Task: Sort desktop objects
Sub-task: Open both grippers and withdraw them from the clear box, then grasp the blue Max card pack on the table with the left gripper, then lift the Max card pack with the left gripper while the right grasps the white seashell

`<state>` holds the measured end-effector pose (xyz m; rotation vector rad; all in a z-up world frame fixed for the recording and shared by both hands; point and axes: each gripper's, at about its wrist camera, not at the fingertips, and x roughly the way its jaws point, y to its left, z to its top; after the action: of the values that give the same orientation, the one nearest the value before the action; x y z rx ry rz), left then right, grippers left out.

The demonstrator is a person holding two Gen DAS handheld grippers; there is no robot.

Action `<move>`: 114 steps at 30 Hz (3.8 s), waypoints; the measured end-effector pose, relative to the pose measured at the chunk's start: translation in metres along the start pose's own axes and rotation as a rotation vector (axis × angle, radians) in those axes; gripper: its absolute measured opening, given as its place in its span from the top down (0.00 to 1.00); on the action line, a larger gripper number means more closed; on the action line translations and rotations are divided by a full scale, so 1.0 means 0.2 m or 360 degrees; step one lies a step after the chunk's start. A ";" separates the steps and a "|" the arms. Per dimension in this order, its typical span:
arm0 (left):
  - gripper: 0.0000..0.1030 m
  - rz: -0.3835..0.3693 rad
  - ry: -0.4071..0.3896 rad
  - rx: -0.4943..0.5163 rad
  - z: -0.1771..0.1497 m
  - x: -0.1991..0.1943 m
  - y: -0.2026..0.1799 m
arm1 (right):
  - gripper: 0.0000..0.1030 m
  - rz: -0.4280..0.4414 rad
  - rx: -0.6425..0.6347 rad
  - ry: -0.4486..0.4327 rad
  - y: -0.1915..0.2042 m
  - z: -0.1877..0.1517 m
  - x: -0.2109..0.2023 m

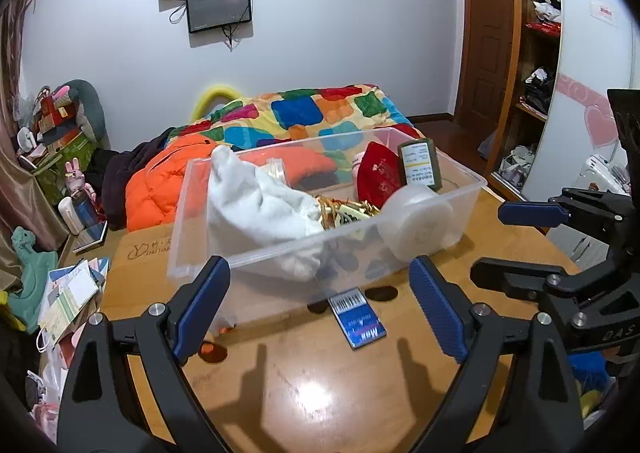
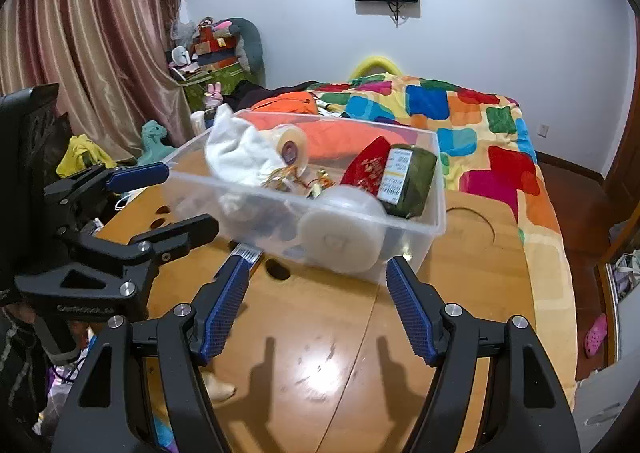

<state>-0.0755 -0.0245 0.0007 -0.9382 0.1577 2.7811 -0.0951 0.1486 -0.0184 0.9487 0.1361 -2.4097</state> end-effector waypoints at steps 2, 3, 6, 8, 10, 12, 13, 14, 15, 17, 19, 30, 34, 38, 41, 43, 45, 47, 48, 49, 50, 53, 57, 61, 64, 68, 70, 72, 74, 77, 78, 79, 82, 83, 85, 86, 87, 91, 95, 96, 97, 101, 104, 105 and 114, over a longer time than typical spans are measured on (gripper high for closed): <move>0.11 -0.0014 0.0000 -0.0006 -0.03 -0.02 0.00 | 0.34 0.0018 -0.0009 0.0004 0.03 -0.03 -0.02; 0.11 -0.0012 0.0003 -0.0008 -0.04 -0.03 0.00 | 0.34 0.0037 -0.0012 0.0019 0.04 -0.06 -0.02; 0.11 -0.0008 0.0030 -0.0030 -0.08 -0.03 0.01 | 0.34 0.0101 -0.0027 0.0072 0.09 -0.14 -0.01; 0.11 -0.0005 0.0058 -0.0055 -0.12 -0.03 0.03 | 0.34 0.0109 -0.0044 0.0102 0.12 -0.18 0.00; 0.11 -0.0004 0.0079 -0.0086 -0.16 -0.03 0.04 | 0.34 0.0129 -0.0051 0.0124 0.16 -0.23 0.01; 0.11 -0.0005 0.0091 -0.0110 -0.19 -0.04 0.05 | 0.34 0.0163 -0.0042 0.0136 0.17 -0.26 0.02; 0.11 -0.0005 0.0095 -0.0121 -0.20 -0.04 0.06 | 0.34 0.0187 -0.0039 0.0142 0.19 -0.27 0.02; 0.11 -0.0006 0.0100 -0.0130 -0.21 -0.05 0.06 | 0.34 0.0198 -0.0040 0.0143 0.20 -0.28 0.02; 0.11 -0.0005 0.0105 -0.0137 -0.22 -0.05 0.07 | 0.34 0.0211 -0.0044 0.0145 0.22 -0.30 0.02; 0.11 -0.0001 0.0115 -0.0143 -0.24 -0.05 0.07 | 0.35 0.0218 -0.0057 0.0153 0.25 -0.31 0.04; 0.11 0.0004 0.0122 -0.0147 -0.25 -0.06 0.07 | 0.39 0.0220 -0.0069 0.0162 0.27 -0.32 0.05; 0.11 -0.0004 0.0175 -0.0147 -0.25 0.01 0.02 | 0.62 0.0179 -0.0014 0.0115 0.22 -0.33 0.04; 0.11 -0.0007 0.0204 -0.0116 -0.22 0.07 -0.02 | 0.62 0.0160 0.0022 0.0099 0.18 -0.33 0.03; 0.11 0.0014 0.0225 -0.0089 -0.19 0.12 -0.06 | 0.62 0.0134 0.0099 0.0079 0.08 -0.32 0.02; 0.21 -0.0015 0.0238 -0.0119 -0.16 0.15 -0.06 | 0.62 0.0110 0.0154 0.0045 -0.01 -0.30 -0.01; 0.30 -0.0027 0.0265 -0.0112 -0.15 0.18 -0.07 | 0.62 0.0097 0.0172 0.0030 -0.05 -0.29 -0.02; 0.31 -0.0020 0.0280 -0.0102 -0.14 0.20 -0.09 | 0.62 0.0096 0.0186 0.0018 -0.08 -0.27 -0.03; 0.31 -0.0006 0.0287 -0.0089 -0.13 0.22 -0.11 | 0.62 0.0092 0.0183 0.0003 -0.10 -0.26 -0.04; 0.32 -0.0004 0.0292 -0.0089 -0.13 0.22 -0.11 | 0.62 0.0093 0.0179 -0.0003 -0.11 -0.25 -0.04; 0.33 -0.0007 0.0302 -0.0091 -0.13 0.23 -0.11 | 0.62 0.0098 0.0177 -0.0006 -0.11 -0.24 -0.04; 0.33 -0.0001 0.0315 -0.0090 -0.13 0.24 -0.12 | 0.62 0.0101 0.0175 -0.0010 -0.11 -0.24 -0.04; 0.33 0.0009 0.0358 -0.0095 -0.13 0.27 -0.12 | 0.62 0.0110 0.0166 -0.0019 -0.11 -0.23 -0.04; 0.38 0.0009 0.0381 -0.0111 -0.13 0.28 -0.11 | 0.62 0.0118 0.0163 -0.0016 -0.11 -0.23 -0.03; 0.42 0.0018 0.0385 -0.0087 -0.13 0.28 -0.12 | 0.62 0.0121 0.0168 -0.0011 -0.11 -0.23 -0.03; 0.51 0.0003 0.0378 -0.0073 -0.13 0.28 -0.14 | 0.62 0.0118 0.0175 -0.0010 -0.11 -0.23 -0.02; 0.74 -0.0033 0.0365 -0.0029 -0.12 0.28 -0.17 | 0.62 0.0119 0.0182 -0.0003 -0.12 -0.23 -0.02; 0.74 -0.0051 0.0364 -0.0024 -0.12 0.28 -0.18 | 0.62 0.0126 0.0191 -0.0001 -0.12 -0.23 -0.02; 0.74 -0.0049 0.0358 -0.0019 -0.12 0.28 -0.18 | 0.62 0.0125 0.0191 0.0001 -0.12 -0.23 -0.02; 0.74 -0.0053 0.0358 -0.0024 -0.12 0.28 -0.17 | 0.62 0.0125 0.0190 0.0003 -0.12 -0.23 -0.02; 0.74 -0.0043 0.0350 -0.0013 -0.13 0.27 -0.17 | 0.62 0.0127 0.0194 0.0001 -0.12 -0.23 -0.01; 0.74 -0.0039 0.0349 -0.0011 -0.13 0.26 -0.17 | 0.62 0.0128 0.0196 0.0002 -0.12 -0.22 -0.01; 0.74 -0.0035 0.0347 -0.0011 -0.13 0.25 -0.17 | 0.62 0.0128 0.0195 0.0002 -0.11 -0.22 -0.01; 0.74 -0.0007 0.0333 -0.0008 -0.15 0.22 -0.17 | 0.62 0.0127 0.0189 0.0000 -0.11 -0.22 -0.02; 0.74 -0.0006 0.0329 -0.0007 -0.15 0.21 -0.17 | 0.62 0.0125 0.0184 -0.0001 -0.10 -0.21 -0.02; 0.74 -0.0005 0.0301 -0.0012 -0.16 0.17 -0.16 | 0.62 0.0121 0.0178 -0.0005 -0.09 -0.20 -0.03; 0.74 -0.0001 0.0291 -0.0011 -0.15 0.16 -0.16 | 0.62 0.0123 0.0175 -0.0006 -0.09 -0.20 -0.03; 0.74 0.0002 0.0277 -0.0007 -0.15 0.15 -0.16 | 0.62 0.0122 0.0170 -0.0008 -0.09 -0.19 -0.03; 0.74 -0.0003 0.0226 -0.0021 -0.12 0.08 -0.15 | 0.62 0.0117 0.0139 -0.0028 -0.06 -0.17 -0.06; 0.74 0.0003 0.0176 -0.0032 -0.10 0.03 -0.12 | 0.62 0.0108 0.0100 -0.0055 -0.03 -0.12 -0.09; 0.74 -0.0001 0.0168 -0.0035 -0.10 0.02 -0.12 | 0.62 0.0106 0.0094 -0.0059 -0.03 -0.11 -0.09; 0.74 -0.0010 0.0158 -0.0041 -0.10 0.00 -0.11 | 0.62 0.0101 0.0087 -0.0067 -0.02 -0.10 -0.10; 0.74 -0.0013 0.0118 -0.0051 -0.08 -0.04 -0.10 | 0.62 0.0098 0.0055 -0.0094 0.00 -0.05 -0.12; 0.74 -0.0015 0.0090 -0.0060 -0.05 -0.06 -0.09 | 0.62 0.0098 0.0029 -0.0108 0.01 -0.01 -0.12; 0.74 -0.0017 0.0081 -0.0061 -0.04 -0.06 -0.09 | 0.62 0.0094 0.0020 -0.0115 0.01 0.01 -0.12; 0.74 -0.0008 0.0041 -0.0137 0.03 -0.06 0.00 | 0.62 0.0089 -0.0047 -0.0165 0.02 0.12 -0.11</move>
<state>-0.0698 -0.0254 0.0128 -0.9930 0.0395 2.7923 -0.0945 0.1484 0.0149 0.8024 0.1053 -2.3930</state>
